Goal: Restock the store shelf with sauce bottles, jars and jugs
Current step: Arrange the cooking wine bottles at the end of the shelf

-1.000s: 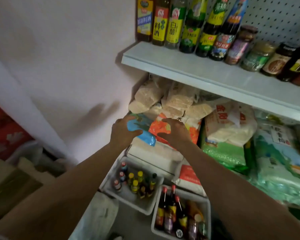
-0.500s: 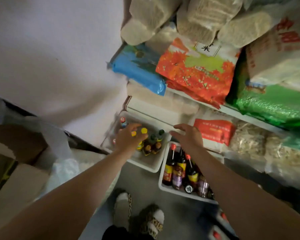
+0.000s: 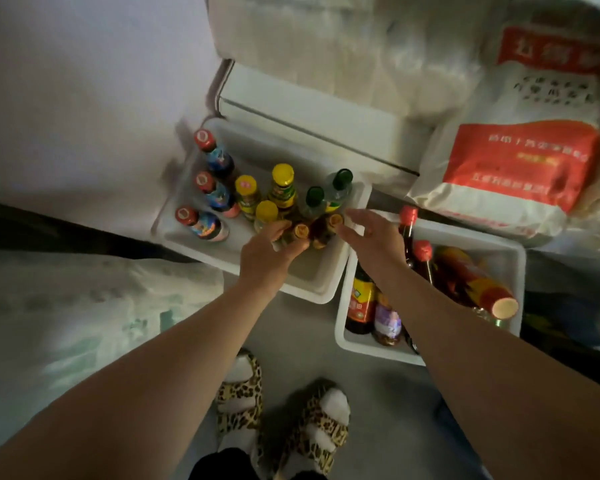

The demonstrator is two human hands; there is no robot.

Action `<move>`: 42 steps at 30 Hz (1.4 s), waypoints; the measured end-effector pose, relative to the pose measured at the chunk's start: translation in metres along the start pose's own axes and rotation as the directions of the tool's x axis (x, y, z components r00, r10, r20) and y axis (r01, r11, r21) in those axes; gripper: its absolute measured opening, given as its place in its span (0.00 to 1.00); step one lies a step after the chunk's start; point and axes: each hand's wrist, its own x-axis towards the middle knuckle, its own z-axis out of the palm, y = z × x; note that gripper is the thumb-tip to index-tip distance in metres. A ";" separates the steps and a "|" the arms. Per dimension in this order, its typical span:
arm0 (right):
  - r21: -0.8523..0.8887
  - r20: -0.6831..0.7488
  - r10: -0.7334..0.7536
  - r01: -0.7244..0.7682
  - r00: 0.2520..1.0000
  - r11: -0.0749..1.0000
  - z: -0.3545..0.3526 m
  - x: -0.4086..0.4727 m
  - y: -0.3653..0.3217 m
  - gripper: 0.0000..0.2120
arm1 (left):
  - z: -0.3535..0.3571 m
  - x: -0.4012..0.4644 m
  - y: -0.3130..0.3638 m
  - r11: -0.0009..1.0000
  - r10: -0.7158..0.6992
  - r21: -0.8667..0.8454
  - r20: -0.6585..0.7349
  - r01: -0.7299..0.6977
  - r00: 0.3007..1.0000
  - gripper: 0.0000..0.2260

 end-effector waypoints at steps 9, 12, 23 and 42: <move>0.100 -0.005 -0.085 0.085 0.996 0.991 0.036 0.038 0.049 0.18 | 0.040 0.040 -0.031 0.993 0.119 0.031 -0.037 -0.118 0.992 0.19; 0.129 0.000 -0.109 0.108 0.994 0.986 0.038 0.041 0.053 0.18 | 0.042 0.044 -0.034 0.991 0.132 0.029 -0.033 -0.131 0.991 0.18; 0.082 0.038 -0.105 0.102 0.994 0.991 0.007 0.032 0.023 0.11 | 0.016 0.034 -0.003 0.994 0.105 -0.029 0.070 -0.103 0.992 0.10; 0.201 -0.199 -0.465 0.500 0.863 0.842 -0.293 -0.207 -0.312 0.12 | -0.220 -0.186 0.369 0.906 0.281 -0.309 -0.073 -0.289 0.957 0.06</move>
